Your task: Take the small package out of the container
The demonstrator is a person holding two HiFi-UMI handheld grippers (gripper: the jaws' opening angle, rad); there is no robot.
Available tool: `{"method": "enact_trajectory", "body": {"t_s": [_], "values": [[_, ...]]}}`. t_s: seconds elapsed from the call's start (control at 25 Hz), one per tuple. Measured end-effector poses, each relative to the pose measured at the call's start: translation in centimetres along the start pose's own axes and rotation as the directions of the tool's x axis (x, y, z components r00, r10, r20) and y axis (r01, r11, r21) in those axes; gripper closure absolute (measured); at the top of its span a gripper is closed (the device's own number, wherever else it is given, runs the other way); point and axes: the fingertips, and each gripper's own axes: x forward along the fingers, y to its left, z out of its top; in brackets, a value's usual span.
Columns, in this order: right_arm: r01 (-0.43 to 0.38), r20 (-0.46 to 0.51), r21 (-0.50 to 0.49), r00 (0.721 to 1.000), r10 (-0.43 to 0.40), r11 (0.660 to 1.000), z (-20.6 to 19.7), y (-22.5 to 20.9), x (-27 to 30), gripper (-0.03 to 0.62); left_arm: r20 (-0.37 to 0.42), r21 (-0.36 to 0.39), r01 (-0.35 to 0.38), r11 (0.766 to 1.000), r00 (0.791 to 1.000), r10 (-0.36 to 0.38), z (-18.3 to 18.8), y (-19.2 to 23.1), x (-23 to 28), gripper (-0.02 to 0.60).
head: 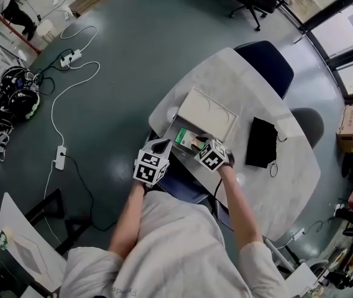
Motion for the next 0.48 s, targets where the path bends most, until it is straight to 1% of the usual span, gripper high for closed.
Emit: {"method": "enact_trajectory", "body": {"t_s": [0.12,0.36,0.48], "values": [[0.002,-0.019,-0.027,1.0,-0.003,1.0,0.0,0.1,0.7,0.47,-0.006,-0.007,0.012,1.0,1.0,-0.012,-0.1,-0.1,0.5,0.528],[-0.007,-0.032,-0.057,0.999,0.006,0.998,0.1,0.6,1.3,0.432,-0.022,0.036,0.045,0.998,0.999,-0.045,0.3,-1.3,1.6,0.528],[-0.002,-0.049,-0.101,0.999,-0.003,0.995,0.0,0.8,1.7,0.413,-0.041,0.044,0.056,0.997,0.998,-0.054,0.0,-1.4,1.8,0.528]]}}
